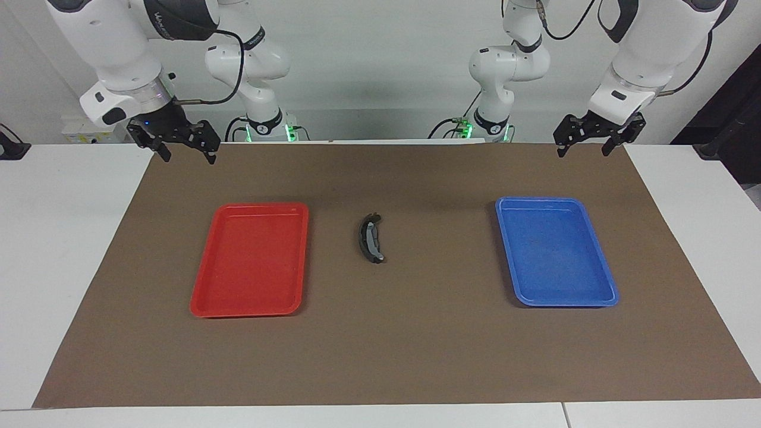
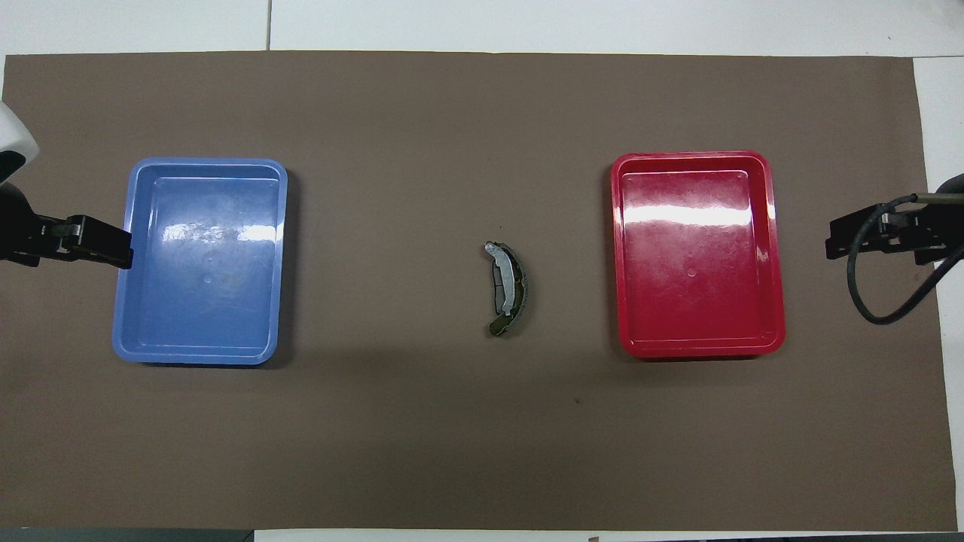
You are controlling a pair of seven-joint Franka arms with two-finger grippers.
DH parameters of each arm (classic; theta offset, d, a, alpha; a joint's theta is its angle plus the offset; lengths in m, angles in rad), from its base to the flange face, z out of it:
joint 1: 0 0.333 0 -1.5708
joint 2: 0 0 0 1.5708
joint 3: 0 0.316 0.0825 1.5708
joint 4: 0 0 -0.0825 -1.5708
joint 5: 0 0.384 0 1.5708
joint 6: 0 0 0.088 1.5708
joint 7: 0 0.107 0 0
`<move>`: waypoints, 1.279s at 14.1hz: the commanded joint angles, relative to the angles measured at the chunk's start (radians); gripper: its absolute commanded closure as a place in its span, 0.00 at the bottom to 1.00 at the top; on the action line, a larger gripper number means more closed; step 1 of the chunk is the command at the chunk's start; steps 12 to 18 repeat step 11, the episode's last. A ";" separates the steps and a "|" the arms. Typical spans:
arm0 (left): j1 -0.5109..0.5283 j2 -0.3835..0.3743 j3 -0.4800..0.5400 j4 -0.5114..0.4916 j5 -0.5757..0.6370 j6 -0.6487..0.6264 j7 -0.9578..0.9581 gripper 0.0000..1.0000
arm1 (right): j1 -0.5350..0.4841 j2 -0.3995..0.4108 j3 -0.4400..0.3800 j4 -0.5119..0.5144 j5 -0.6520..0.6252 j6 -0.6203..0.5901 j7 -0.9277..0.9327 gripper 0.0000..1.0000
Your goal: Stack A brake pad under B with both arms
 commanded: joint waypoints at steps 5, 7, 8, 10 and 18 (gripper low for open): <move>0.008 -0.002 -0.002 -0.003 -0.023 0.025 0.019 0.00 | -0.020 0.026 -0.003 0.066 -0.008 -0.073 -0.029 0.00; 0.006 -0.004 -0.003 -0.005 -0.024 0.026 0.016 0.00 | -0.020 0.022 -0.014 0.051 -0.008 -0.056 -0.031 0.00; 0.006 -0.004 -0.002 -0.005 -0.024 0.026 0.017 0.00 | -0.020 0.020 -0.014 0.045 -0.008 -0.051 -0.031 0.00; 0.006 -0.004 -0.002 -0.008 -0.026 0.026 0.019 0.00 | -0.022 0.019 -0.018 0.044 -0.008 -0.053 -0.043 0.00; 0.006 -0.004 -0.003 -0.008 -0.026 0.023 0.019 0.00 | -0.020 0.019 -0.020 0.044 -0.008 -0.051 -0.052 0.00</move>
